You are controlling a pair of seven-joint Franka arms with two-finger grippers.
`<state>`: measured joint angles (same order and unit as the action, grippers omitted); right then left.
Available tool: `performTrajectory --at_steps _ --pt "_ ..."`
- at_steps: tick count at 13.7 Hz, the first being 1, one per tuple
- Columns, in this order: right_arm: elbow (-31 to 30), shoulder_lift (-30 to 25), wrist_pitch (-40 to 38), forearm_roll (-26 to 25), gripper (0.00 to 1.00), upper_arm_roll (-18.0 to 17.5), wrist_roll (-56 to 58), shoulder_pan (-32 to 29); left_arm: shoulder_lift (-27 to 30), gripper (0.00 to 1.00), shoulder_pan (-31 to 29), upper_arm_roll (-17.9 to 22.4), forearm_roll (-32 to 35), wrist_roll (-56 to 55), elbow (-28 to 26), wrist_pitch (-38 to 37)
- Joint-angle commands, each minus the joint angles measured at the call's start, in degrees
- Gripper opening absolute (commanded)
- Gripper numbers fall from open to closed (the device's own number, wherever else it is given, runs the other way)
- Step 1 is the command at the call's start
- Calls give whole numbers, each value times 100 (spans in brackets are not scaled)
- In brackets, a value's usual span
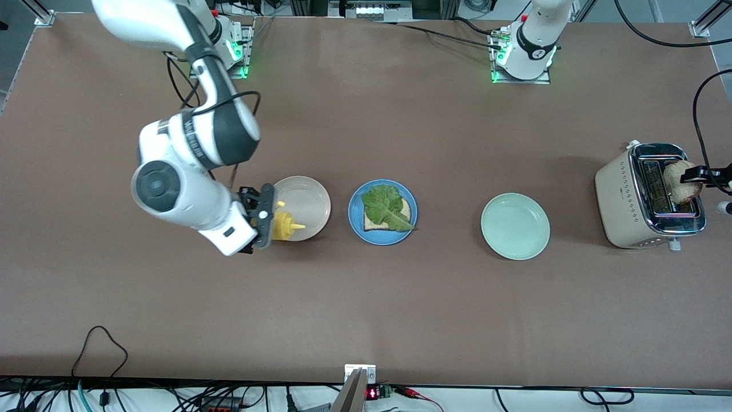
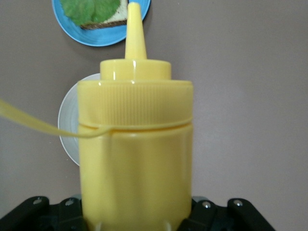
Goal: Make sandwich in blue plate with both arms
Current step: 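Return the mustard bottle while the left gripper grasps the second bread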
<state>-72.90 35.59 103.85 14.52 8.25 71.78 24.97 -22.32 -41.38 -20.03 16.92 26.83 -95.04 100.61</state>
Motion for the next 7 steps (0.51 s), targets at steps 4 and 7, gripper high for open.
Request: performTrajectory --at_steps 4,7 --pt "-513 -141 -101 1341 0 -104 1618 -826 61 10 -169 -106 -57 244 -129 3" --pt "-795 -141 -119 1851 0 -104 2251 -1151 104 1 -143 -132 -48 244 -68 2"
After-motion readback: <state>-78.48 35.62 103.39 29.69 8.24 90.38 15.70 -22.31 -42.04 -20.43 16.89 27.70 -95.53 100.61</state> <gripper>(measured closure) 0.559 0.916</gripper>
